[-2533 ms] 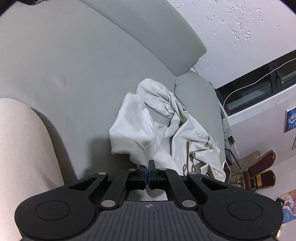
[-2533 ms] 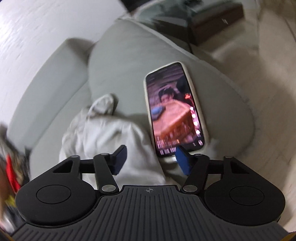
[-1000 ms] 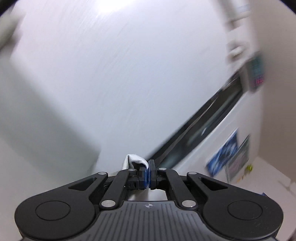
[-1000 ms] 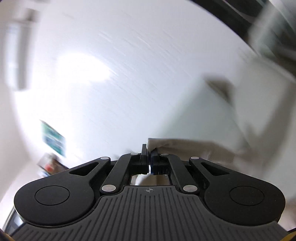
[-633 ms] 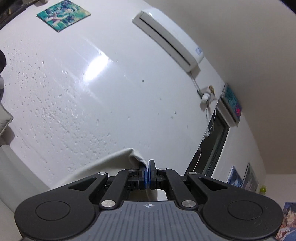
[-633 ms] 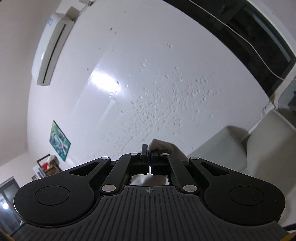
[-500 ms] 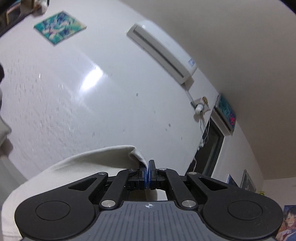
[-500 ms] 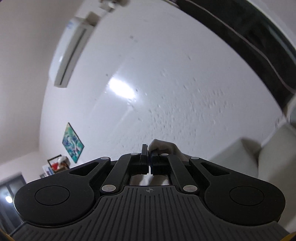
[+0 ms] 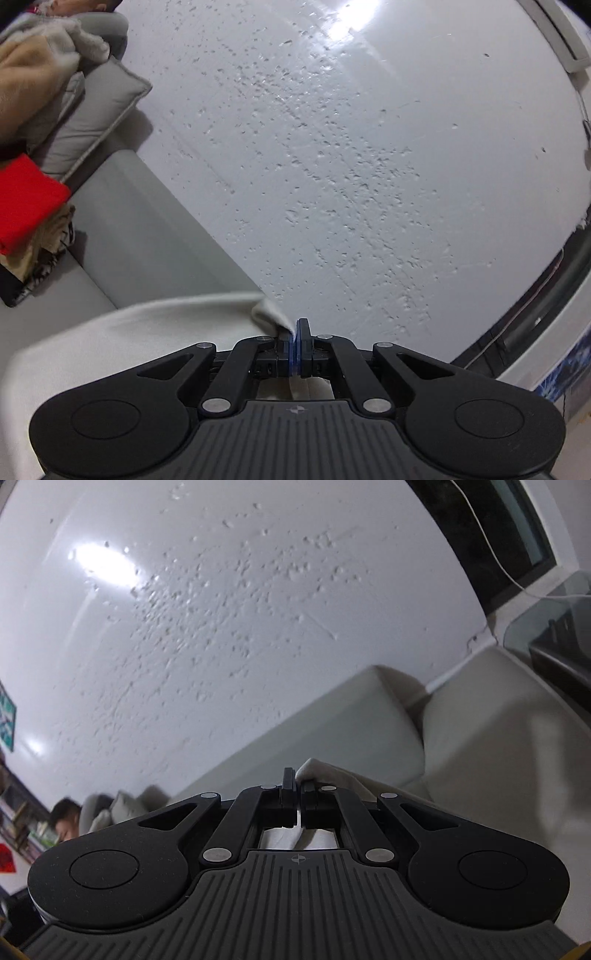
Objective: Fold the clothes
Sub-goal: 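Lift the T-shirt high with both grippers holding its shoulders, then lower the T-shirt flat onto the sofa and open both grippers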
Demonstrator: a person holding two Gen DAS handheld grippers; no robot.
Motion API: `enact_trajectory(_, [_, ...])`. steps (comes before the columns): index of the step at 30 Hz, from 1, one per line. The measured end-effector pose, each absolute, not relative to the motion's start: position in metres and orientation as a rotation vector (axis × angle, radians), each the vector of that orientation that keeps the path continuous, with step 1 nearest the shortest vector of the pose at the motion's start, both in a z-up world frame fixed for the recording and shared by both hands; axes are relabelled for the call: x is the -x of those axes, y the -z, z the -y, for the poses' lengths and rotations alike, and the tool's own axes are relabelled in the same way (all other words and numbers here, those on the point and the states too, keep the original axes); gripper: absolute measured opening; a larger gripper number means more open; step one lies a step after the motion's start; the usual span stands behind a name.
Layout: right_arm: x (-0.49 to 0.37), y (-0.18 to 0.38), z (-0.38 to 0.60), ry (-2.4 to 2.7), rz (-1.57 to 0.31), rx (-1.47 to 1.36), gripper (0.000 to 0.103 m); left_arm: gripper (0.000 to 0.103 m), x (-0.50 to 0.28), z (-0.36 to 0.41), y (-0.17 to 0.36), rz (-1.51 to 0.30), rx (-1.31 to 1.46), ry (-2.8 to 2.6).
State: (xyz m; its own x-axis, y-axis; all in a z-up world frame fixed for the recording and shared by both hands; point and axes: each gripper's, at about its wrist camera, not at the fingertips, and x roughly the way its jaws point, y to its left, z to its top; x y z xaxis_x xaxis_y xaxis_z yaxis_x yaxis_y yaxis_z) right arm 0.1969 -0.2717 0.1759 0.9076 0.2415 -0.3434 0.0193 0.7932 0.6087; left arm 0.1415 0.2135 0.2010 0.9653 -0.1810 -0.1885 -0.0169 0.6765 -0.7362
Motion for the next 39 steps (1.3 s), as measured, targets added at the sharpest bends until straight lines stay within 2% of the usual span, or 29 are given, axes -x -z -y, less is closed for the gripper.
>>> enact_trajectory(5, [-0.199, -0.229, 0.279, -0.118, -0.209, -0.566, 0.001, 0.0, -0.156, -0.197, -0.239, -0.078, 0.705, 0.182])
enact_trajectory(8, [-0.191, -0.209, 0.293, -0.105, -0.225, -0.559, 0.001, 0.0, -0.159, -0.189, -0.221, -0.091, 0.67, 0.199])
enact_trajectory(10, [-0.198, -0.175, 0.298, -0.097, -0.291, -0.571, 0.001, 0.0, -0.161, -0.185, -0.182, -0.14, 0.67, 0.188])
enact_trajectory(14, [-0.22, -0.074, 0.305, -0.072, -0.493, -0.627, 0.001, 0.0, -0.148, -0.193, -0.087, -0.295, 0.73, 0.119])
enact_trajectory(19, [-0.197, 0.043, 0.309, -0.01, -0.718, -0.685, 0.001, 0.0, -0.129, -0.203, 0.032, -0.509, 0.822, -0.03])
enact_trajectory(24, [-0.166, 0.11, 0.303, 0.048, -0.875, -0.687, 0.001, 0.0, -0.111, -0.215, 0.096, -0.666, 0.824, -0.116])
enact_trajectory(28, [-0.146, 0.11, 0.3, 0.075, -0.884, -0.631, 0.001, 0.0, -0.095, -0.221, 0.099, -0.681, 0.797, -0.116])
enact_trajectory(35, [-0.099, 0.079, 0.295, 0.09, -0.854, -0.549, 0.001, 0.0, -0.042, -0.196, 0.052, -0.63, 0.624, -0.096])
enact_trajectory(39, [-0.072, 0.075, 0.285, 0.089, -0.908, -0.495, 0.001, 0.0, -0.022, -0.174, 0.052, -0.733, 0.501, -0.158])
